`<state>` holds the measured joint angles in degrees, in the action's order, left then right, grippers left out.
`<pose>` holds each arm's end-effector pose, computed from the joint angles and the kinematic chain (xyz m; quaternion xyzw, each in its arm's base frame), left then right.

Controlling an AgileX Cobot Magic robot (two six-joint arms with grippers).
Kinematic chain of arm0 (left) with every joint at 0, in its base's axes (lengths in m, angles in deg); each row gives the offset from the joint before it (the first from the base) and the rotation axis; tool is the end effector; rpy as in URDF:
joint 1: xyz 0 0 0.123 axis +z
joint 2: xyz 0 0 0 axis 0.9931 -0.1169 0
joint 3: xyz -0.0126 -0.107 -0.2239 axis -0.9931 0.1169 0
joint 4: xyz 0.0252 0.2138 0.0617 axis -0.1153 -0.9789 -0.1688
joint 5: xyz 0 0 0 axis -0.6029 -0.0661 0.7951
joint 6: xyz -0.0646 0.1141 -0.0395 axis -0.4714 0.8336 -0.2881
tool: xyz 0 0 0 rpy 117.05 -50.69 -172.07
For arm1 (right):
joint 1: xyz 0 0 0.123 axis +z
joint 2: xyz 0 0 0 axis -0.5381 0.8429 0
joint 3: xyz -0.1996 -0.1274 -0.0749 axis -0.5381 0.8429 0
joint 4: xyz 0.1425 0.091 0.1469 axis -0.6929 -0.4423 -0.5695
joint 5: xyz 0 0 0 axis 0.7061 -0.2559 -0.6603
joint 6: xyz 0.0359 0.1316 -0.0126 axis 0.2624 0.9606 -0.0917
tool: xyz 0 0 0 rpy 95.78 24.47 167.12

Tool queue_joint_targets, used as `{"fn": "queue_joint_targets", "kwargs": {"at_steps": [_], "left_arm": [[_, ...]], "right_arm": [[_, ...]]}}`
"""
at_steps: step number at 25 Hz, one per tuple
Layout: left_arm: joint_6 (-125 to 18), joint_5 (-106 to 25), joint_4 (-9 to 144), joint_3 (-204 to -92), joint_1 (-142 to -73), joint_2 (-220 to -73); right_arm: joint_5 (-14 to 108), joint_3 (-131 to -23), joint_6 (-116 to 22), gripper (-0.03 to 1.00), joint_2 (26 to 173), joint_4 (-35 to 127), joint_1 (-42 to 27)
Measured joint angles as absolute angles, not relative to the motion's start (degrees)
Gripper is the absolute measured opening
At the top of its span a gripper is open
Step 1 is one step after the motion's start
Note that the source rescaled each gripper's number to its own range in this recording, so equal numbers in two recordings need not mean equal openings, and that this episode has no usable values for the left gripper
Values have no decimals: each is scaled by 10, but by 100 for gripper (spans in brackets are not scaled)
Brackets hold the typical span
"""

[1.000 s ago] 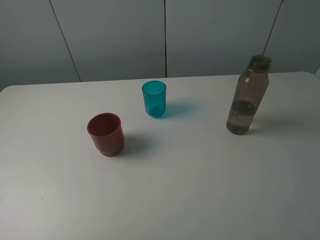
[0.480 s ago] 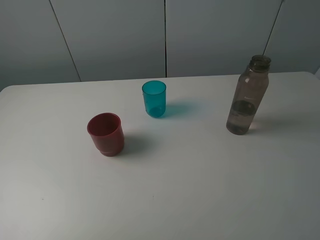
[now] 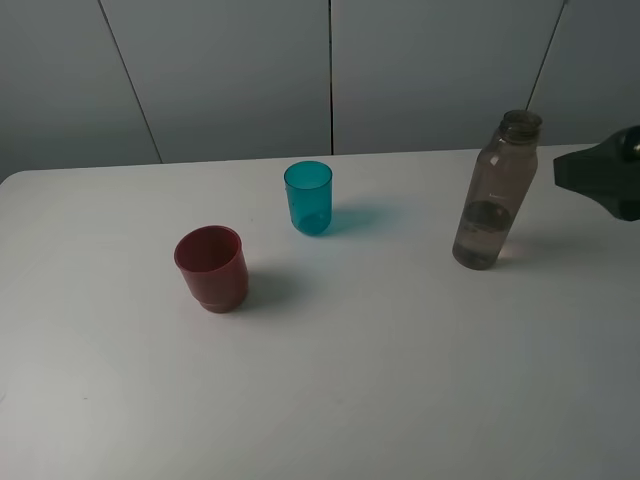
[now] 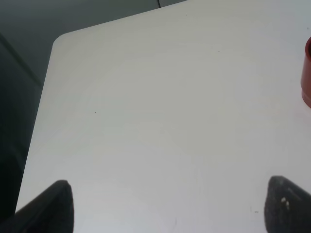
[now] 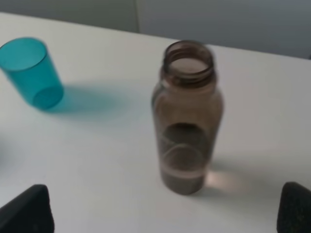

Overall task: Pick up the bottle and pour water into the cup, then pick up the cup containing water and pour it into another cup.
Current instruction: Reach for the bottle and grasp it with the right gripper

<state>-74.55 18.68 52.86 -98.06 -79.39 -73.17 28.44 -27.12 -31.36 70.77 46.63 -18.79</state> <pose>0.0438 0.0049 0.2423 0.0694 0.8570 0.0838 0.5037 0.1776 0.0514 0.2298 -0.1306 0.8837 0.0728 0.4435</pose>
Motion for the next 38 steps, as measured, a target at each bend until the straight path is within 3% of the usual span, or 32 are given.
{"fn": "queue_joint_targets", "kwargs": {"at_steps": [3,15,24,31,38], "left_arm": [[-746,187,529,-981,-794,-732],[-744,187,529,-981,-794,-732],[-744,187,529,-981,-794,-732],[-744,187,529,-981,-794,-732],[-744,187,529,-981,-794,-732]], "right_arm": [[312,-246,-315,100,751,466,-160],[573,-172,-316,100,979,442,-156],[656,-170,-317,100,1127,408,-156],[723,-164,-315,100,1171,406,-156],[933,-91,-303,100,1171,406,-156]]}}
